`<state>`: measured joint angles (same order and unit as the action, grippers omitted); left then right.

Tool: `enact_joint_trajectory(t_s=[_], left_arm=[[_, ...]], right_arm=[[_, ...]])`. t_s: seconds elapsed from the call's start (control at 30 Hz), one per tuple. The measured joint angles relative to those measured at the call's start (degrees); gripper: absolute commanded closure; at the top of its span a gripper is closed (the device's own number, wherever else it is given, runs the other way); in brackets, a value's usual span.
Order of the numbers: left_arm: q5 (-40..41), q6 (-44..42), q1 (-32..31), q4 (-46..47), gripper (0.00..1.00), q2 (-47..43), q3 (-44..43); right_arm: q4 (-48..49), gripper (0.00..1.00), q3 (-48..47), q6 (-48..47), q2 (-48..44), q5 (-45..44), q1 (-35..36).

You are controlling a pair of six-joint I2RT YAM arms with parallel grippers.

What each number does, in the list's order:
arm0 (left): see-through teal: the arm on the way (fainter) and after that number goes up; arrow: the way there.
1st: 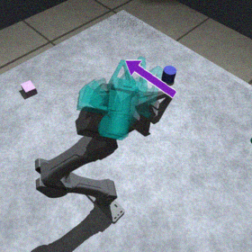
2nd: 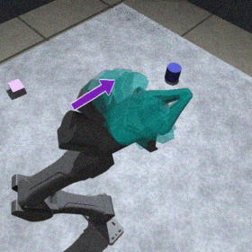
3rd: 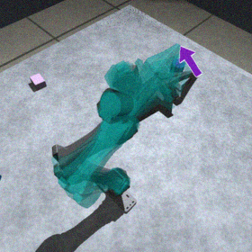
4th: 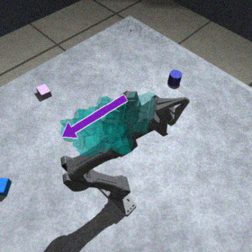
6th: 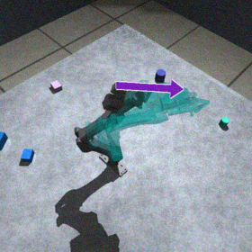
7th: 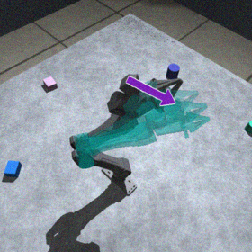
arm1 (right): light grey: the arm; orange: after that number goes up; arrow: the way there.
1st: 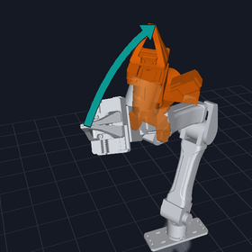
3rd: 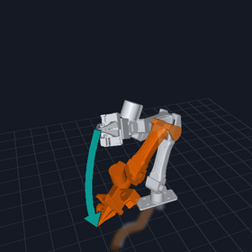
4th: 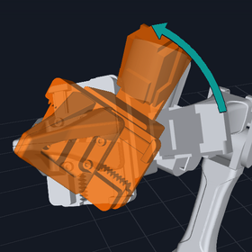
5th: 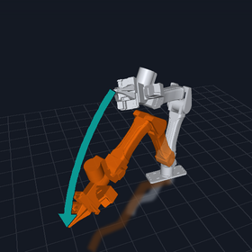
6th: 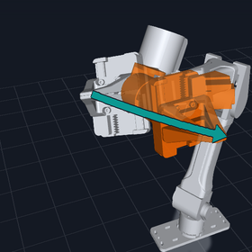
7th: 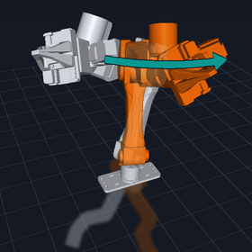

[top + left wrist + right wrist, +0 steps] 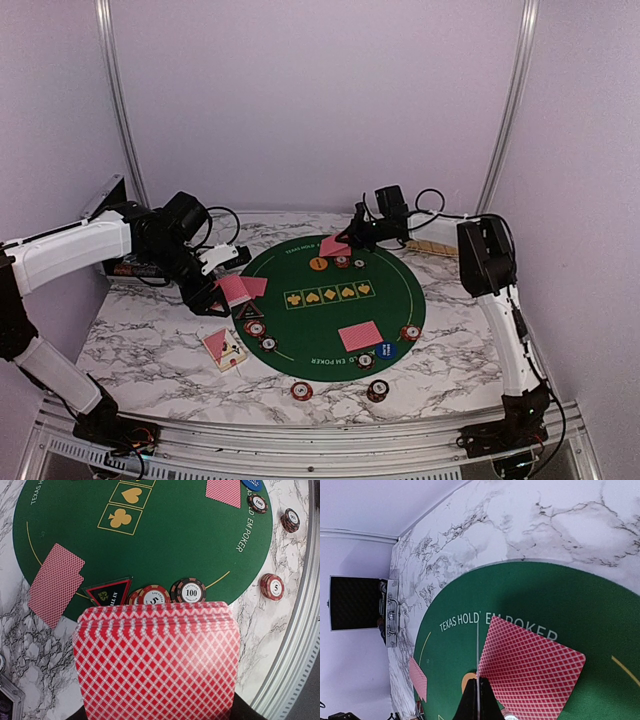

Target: Distribute texas hold em gaming equipment

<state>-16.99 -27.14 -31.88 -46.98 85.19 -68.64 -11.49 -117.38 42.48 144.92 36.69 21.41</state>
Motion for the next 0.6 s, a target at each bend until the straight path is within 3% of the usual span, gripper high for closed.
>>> enact_joint_trajectory(t_s=[0.3, 0.6], left_arm=[[0.02, 0.00, 0.00, 0.00, 1.00, 0.00, 0.00], [0.02, 0.00, 0.00, 0.00, 1.00, 0.00, 0.00]], right_arm=[[-3.50, 0.98, -4.46, -1.92, 2.73, -1.57, -0.13], [-5.20, 0.90, -6.19, -2.95, 3.48, -1.95, -0.96]])
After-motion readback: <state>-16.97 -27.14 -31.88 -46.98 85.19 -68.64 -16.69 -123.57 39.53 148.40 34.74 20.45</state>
